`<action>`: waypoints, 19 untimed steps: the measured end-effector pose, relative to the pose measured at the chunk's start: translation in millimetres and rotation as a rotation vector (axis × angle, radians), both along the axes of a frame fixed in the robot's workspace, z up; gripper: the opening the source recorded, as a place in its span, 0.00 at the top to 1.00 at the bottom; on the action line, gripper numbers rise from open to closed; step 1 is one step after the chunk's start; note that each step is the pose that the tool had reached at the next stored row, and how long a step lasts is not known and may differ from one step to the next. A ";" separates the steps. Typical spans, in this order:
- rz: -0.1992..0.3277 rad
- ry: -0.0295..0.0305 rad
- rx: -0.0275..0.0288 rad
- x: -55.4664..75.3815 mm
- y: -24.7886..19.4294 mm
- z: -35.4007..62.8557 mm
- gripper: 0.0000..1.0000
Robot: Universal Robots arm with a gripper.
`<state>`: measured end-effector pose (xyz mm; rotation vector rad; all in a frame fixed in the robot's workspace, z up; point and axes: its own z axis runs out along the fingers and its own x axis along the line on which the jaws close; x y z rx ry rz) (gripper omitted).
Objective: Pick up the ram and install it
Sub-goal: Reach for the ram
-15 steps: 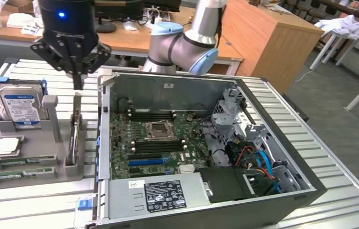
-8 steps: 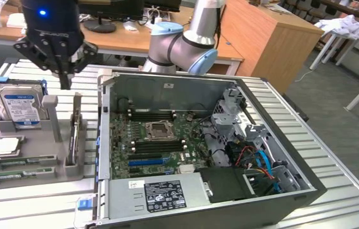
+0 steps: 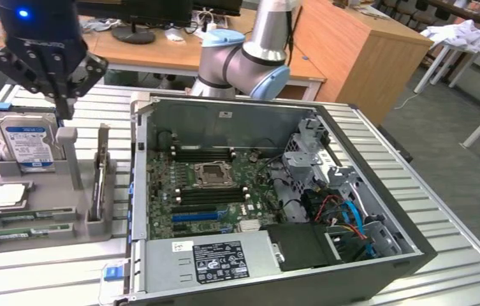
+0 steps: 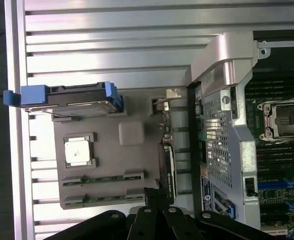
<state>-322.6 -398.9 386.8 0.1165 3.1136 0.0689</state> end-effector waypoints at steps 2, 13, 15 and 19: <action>0.000 0.0001 -0.0001 -6.9 0.0 -0.3 0.89; 0.000 0.0001 -0.0001 -41.9 0.0 -2.3 0.89; 0.000 0.0001 -0.0001 -46.3 0.0 -2.7 0.89; 0.000 0.0000 0.0000 -49.3 0.0 -3.0 0.89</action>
